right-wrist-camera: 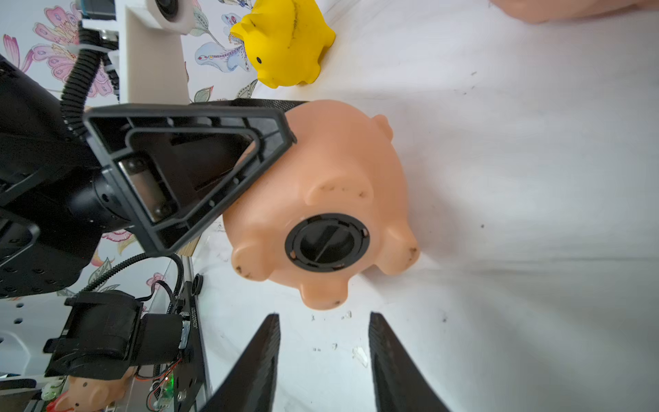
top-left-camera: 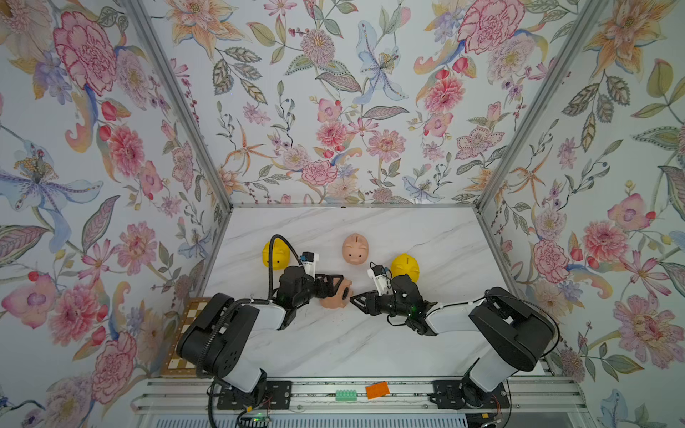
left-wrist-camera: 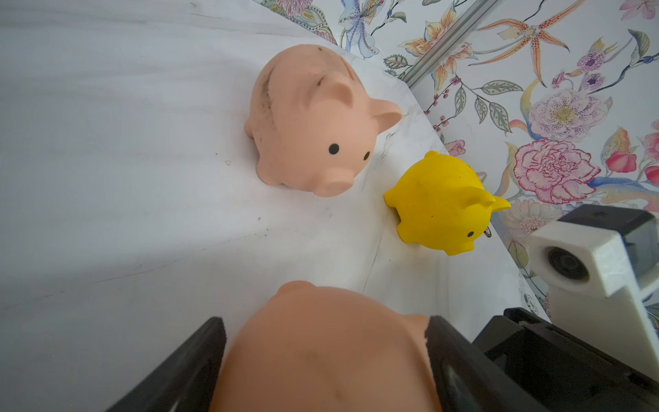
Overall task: Open piggy banks
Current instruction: Adjust the piggy bank at the center of the board, then open the lid on the piggy bank.
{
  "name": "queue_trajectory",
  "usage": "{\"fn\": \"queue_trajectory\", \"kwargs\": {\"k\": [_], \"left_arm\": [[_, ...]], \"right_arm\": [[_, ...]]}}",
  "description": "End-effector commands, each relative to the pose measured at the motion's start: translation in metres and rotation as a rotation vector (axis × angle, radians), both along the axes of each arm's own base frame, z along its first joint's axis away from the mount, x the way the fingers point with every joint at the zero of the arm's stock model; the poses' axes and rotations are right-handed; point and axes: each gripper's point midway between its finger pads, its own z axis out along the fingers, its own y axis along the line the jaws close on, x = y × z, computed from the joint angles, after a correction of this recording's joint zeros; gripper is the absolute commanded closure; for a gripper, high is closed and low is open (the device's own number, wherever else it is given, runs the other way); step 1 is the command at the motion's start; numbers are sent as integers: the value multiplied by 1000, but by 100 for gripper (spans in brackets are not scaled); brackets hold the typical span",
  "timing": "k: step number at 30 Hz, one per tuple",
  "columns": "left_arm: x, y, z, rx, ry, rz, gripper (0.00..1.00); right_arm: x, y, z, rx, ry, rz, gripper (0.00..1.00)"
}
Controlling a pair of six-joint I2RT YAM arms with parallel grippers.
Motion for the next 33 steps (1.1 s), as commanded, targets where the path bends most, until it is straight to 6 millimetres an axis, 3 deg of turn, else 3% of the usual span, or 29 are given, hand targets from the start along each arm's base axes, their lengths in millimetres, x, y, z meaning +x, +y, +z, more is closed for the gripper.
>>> {"fn": "queue_trajectory", "kwargs": {"k": [1,9,23,33], "left_arm": [[-19,16,-52,99,169,20,10],[-21,17,-52,99,173,20,10],[-22,18,-49,98,168,20,10],[-24,19,-49,98,168,19,10]], "right_arm": [[9,10,14,86,12,-14,60],[22,17,13,169,85,-75,63],[27,31,3,185,142,-76,77],[27,37,1,217,163,-78,79]]}}
